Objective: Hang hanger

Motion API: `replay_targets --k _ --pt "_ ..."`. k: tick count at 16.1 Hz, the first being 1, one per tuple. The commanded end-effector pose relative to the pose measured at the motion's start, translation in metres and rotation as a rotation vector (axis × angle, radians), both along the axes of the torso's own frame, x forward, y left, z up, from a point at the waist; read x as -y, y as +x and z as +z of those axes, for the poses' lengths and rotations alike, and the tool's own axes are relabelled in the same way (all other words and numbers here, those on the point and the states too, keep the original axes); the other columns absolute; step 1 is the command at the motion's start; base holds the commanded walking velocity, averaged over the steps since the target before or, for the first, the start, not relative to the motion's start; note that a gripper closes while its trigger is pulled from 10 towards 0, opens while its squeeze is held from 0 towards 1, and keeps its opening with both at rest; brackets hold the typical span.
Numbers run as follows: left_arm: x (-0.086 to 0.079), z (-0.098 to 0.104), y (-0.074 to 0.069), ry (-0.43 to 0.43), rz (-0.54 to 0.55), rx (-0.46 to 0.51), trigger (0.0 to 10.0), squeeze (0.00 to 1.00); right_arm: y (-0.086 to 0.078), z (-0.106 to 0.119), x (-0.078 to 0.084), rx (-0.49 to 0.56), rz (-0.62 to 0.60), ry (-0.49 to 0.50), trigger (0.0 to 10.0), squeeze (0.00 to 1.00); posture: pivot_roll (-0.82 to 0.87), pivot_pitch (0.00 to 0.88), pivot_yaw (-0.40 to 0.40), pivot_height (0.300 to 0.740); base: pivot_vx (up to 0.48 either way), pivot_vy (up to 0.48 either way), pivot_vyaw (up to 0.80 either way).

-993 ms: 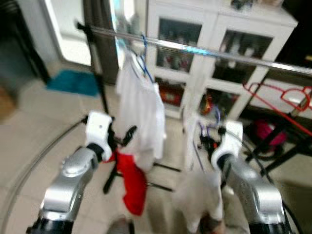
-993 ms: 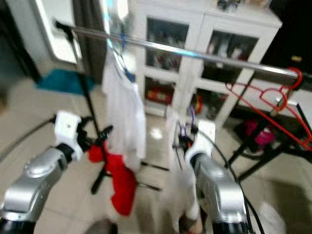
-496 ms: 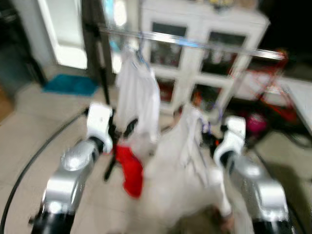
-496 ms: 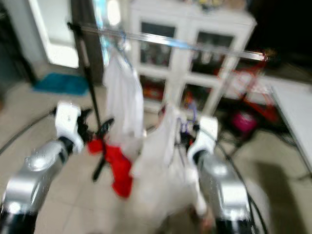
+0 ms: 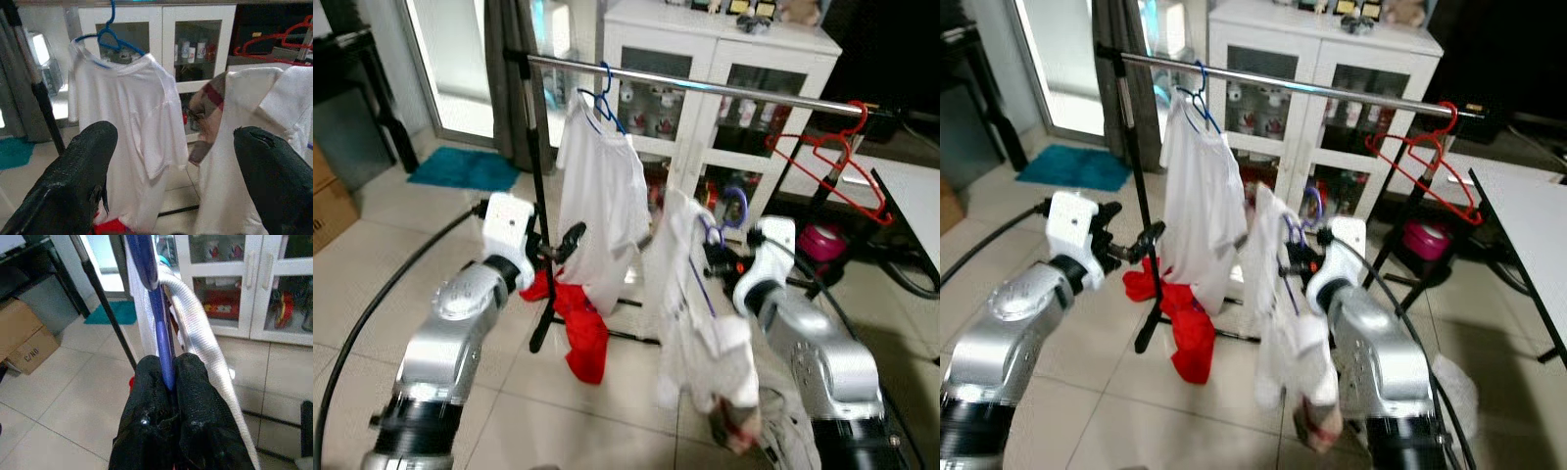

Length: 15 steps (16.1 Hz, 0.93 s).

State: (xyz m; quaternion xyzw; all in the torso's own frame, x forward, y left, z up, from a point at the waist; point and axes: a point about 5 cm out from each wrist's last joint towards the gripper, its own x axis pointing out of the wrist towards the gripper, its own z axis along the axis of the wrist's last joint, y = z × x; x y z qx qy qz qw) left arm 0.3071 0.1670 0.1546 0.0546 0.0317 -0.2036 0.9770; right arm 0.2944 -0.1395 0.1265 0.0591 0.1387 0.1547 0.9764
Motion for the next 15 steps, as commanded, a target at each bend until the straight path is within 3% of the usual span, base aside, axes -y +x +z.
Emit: replay_targets --k 1,3,6,7,12,13,14,15 --pt "0.006 0.005 0.005 0.014 -0.032 0.018 10.0 0.00 0.003 0.007 0.002 0.035 0.005 0.007 0.0 0.00 -0.05 0.000 -0.051 0.740 0.000 0.000 0.00" --pt "0.015 0.014 0.013 0.013 -0.100 0.034 10.0 0.00 0.003 0.014 0.000 0.049 0.026 0.019 0.0 0.00 -0.05 0.000 -0.056 0.740 0.000 0.000 0.00" --pt "0.027 0.016 0.014 0.000 -0.183 0.038 10.0 0.00 0.003 0.021 -0.005 0.071 0.058 0.049 0.0 0.00 -0.05 0.000 -0.067 0.740 0.000 0.000 0.00" --pt "0.035 0.016 0.013 -0.029 -0.243 0.031 10.0 1.00 0.004 0.028 -0.009 0.101 0.082 0.064 0.0 0.00 -0.05 0.000 -0.064 0.740 0.000 0.000 0.00" --pt "0.047 0.007 0.017 -0.060 -0.333 0.006 10.0 1.00 0.005 0.046 -0.023 0.151 0.142 0.095 0.0 0.00 -0.03 0.000 -0.079 0.740 0.000 0.000 0.00" --pt "0.050 0.002 0.020 -0.026 -0.352 -0.004 10.0 0.90 0.004 0.050 -0.029 0.162 0.171 0.099 0.0 0.00 -0.03 0.000 -0.073 0.740 0.000 0.000 0.00" --pt "0.053 -0.002 0.025 0.017 -0.354 0.001 10.0 0.00 0.003 0.054 -0.033 0.172 0.193 0.103 0.0 0.00 -0.03 0.000 -0.071 0.740 0.000 0.000 0.00" --pt "0.055 -0.002 0.029 0.042 -0.358 0.021 10.0 0.00 0.001 0.056 -0.035 0.179 0.203 0.107 0.0 0.00 -0.03 0.000 -0.071 0.740 0.000 0.000 0.00"
